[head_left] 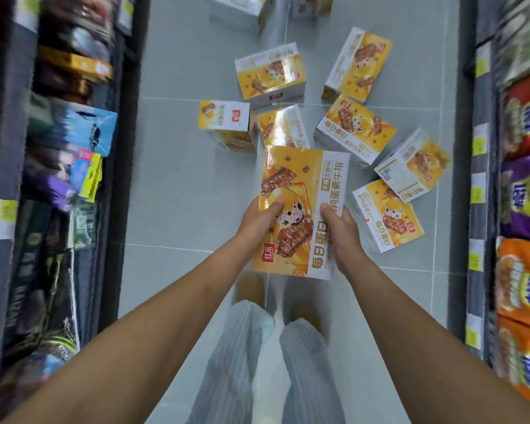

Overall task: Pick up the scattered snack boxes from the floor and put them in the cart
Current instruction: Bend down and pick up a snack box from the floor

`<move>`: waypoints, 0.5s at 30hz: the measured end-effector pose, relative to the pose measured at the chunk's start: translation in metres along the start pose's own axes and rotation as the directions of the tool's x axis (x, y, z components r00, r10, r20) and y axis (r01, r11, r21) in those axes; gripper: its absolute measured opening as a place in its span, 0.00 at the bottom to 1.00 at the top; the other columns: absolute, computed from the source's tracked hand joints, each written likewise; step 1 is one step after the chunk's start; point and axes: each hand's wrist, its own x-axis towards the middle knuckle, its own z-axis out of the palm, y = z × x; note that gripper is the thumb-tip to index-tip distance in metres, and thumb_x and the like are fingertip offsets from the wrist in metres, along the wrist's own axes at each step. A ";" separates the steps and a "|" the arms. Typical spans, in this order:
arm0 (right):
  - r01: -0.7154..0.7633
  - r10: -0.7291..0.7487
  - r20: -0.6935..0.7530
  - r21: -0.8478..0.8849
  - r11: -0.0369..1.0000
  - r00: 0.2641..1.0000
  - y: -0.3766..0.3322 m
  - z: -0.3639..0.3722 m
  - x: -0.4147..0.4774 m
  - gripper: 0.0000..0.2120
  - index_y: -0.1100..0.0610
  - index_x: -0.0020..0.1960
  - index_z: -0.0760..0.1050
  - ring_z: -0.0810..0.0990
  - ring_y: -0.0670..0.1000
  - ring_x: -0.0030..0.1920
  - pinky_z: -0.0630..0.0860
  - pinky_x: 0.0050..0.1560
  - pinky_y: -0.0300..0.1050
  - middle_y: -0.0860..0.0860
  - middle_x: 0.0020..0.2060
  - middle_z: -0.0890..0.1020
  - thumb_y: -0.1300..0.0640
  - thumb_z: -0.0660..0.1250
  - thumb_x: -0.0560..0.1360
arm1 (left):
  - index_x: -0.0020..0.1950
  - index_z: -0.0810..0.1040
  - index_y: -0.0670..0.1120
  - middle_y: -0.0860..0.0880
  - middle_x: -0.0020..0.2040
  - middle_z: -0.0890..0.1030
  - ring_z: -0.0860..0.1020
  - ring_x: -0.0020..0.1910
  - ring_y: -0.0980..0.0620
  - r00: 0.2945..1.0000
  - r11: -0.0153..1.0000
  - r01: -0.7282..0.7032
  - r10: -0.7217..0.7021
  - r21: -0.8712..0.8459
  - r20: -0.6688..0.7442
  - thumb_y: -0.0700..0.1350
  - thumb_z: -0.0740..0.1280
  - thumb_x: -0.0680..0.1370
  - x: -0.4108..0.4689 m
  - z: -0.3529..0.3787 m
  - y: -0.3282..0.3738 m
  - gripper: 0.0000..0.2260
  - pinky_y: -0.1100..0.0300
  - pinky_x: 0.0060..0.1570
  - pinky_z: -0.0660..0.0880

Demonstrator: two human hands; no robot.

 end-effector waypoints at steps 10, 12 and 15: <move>0.109 -0.062 0.235 -0.190 0.976 0.970 -0.068 0.018 -0.152 0.12 0.55 0.62 0.74 0.82 0.46 0.40 0.76 0.33 0.36 0.50 0.44 0.83 0.54 0.60 0.81 | 0.63 0.76 0.48 0.48 0.53 0.82 0.81 0.46 0.50 0.972 0.974 -0.105 0.058 -0.199 -0.227 0.52 0.64 0.79 -0.176 -0.048 0.011 0.15 0.58 0.45 0.77; 0.123 -0.051 0.287 -0.239 0.963 0.957 -0.070 0.028 -0.183 0.12 0.55 0.62 0.74 0.82 0.47 0.40 0.76 0.33 0.37 0.50 0.44 0.83 0.54 0.60 0.81 | 0.63 0.76 0.47 0.48 0.53 0.82 0.82 0.45 0.50 0.961 0.960 -0.111 0.038 -0.256 -0.274 0.51 0.64 0.79 -0.210 -0.062 0.001 0.15 0.59 0.44 0.77; 0.178 -0.049 0.375 -0.319 0.931 0.926 -0.065 0.044 -0.230 0.13 0.54 0.62 0.74 0.83 0.49 0.42 0.79 0.41 0.44 0.53 0.48 0.83 0.53 0.61 0.80 | 0.62 0.76 0.46 0.47 0.53 0.83 0.82 0.44 0.50 0.939 0.941 -0.114 -0.003 -0.320 -0.343 0.53 0.65 0.78 -0.262 -0.086 -0.019 0.16 0.61 0.40 0.77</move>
